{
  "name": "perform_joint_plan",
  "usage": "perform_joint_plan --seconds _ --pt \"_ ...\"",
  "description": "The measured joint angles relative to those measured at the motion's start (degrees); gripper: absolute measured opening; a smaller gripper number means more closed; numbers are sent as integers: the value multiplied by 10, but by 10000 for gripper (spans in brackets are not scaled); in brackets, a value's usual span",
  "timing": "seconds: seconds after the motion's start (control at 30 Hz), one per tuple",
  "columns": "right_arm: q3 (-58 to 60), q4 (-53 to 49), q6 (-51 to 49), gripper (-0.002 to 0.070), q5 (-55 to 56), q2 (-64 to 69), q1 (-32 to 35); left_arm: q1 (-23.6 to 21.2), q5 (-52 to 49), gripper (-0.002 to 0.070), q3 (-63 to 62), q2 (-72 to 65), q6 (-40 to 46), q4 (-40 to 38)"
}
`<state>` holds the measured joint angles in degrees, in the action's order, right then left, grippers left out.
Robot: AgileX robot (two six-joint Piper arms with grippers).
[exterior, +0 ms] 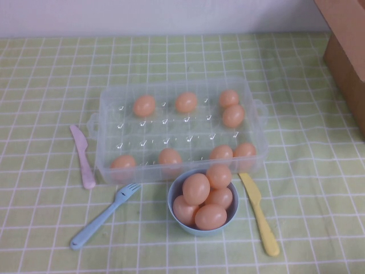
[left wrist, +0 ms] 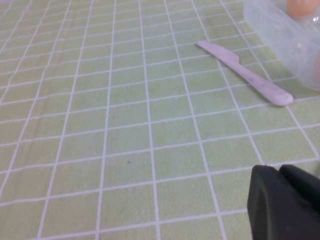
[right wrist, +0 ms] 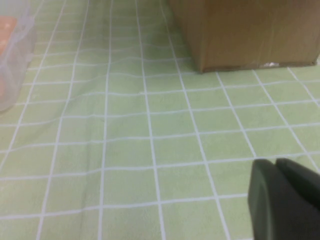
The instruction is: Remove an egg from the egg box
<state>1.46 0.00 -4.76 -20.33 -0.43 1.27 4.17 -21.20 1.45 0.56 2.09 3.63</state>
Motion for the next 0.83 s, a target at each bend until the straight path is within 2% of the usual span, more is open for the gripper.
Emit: perform_joint_plan --seconds 0.83 --pt "0 6 -4 -18 -24 -1 5 0 0 -3 0 0 0 0"
